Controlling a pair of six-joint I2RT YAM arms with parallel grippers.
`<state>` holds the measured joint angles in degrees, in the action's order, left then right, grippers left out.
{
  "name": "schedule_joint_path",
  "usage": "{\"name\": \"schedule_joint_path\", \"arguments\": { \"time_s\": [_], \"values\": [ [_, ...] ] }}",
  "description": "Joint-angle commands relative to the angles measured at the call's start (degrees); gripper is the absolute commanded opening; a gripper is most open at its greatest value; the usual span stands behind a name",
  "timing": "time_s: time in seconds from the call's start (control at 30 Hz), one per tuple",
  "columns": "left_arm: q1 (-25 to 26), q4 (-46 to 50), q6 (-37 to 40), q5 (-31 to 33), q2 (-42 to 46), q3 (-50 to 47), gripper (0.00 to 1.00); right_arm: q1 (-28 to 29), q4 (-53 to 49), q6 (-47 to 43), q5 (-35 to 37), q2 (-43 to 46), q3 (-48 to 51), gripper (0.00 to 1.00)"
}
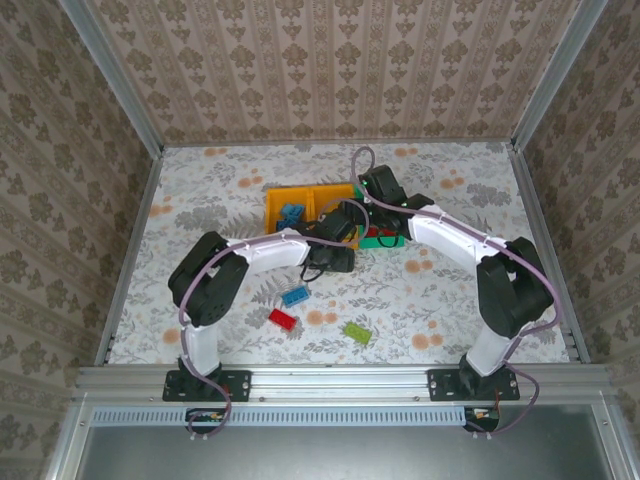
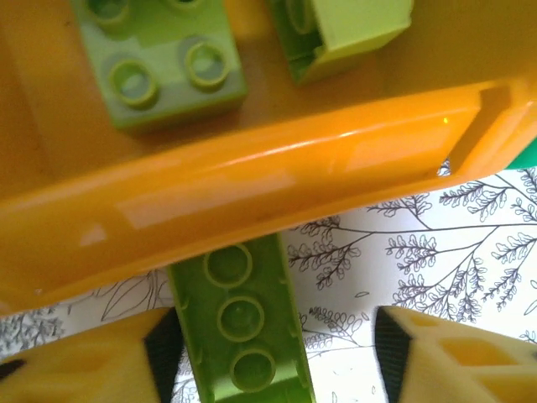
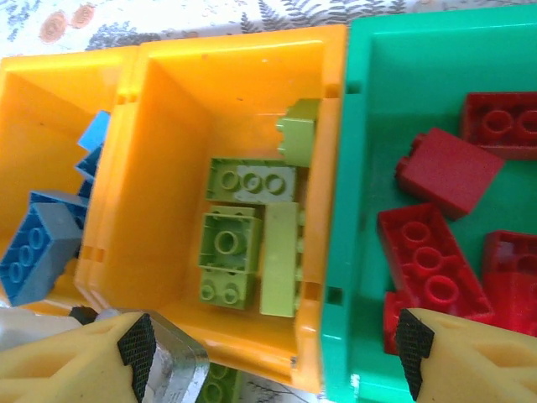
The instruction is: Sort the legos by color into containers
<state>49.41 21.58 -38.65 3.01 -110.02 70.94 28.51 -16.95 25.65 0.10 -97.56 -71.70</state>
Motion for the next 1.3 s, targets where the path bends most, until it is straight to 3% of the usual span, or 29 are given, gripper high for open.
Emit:
{"name": "schedule_joint_path", "arguments": {
  "time_s": [0.0,0.17,0.3,0.57,0.77,0.93,1.13,1.2,1.27],
  "values": [
    [-1.0,3.0,1.2,0.2,-2.3,0.7,0.54,-0.4,0.5,-1.2,0.3,4.6,1.6,0.79],
    [-0.3,3.3,4.0,-1.6,-3.4,1.5,0.34,-1.8,0.8,-1.0,0.2,6.2,2.9,0.79],
    [1.0,3.4,5.8,-2.1,-3.0,2.4,0.27,-2.4,0.6,-1.0,0.2,6.9,3.6,0.79],
    [1.1,5.6,8.5,1.0,6.7,4.1,0.29,-3.3,0.1,-1.2,1.2,10.7,8.4,0.8],
    [-3.3,6.7,11.5,0.8,10.7,7.2,0.32,-3.3,1.7,-2.6,-1.9,17.0,17.6,0.79],
    [-9.5,5.7,13.1,-2.3,7.7,10.7,0.34,-2.1,4.0,-7.4,-6.9,25.9,27.4,0.78],
    [-13.3,5.7,14.0,-7.2,-0.7,18.0,0.35,3.4,-1.6,-13.8,-7.6,32.1,32.2,0.79],
    [-13.5,6.2,14.4,-7.1,-2.6,19.7,0.38,5.6,-2.1,-14.9,-9.7,33.1,32.5,0.79],
    [-13.8,6.0,14.3,-7.1,-3.8,20.7,0.47,8.9,-3.7,-16.1,-8.5,33.1,31.5,0.8]
  ]
}}
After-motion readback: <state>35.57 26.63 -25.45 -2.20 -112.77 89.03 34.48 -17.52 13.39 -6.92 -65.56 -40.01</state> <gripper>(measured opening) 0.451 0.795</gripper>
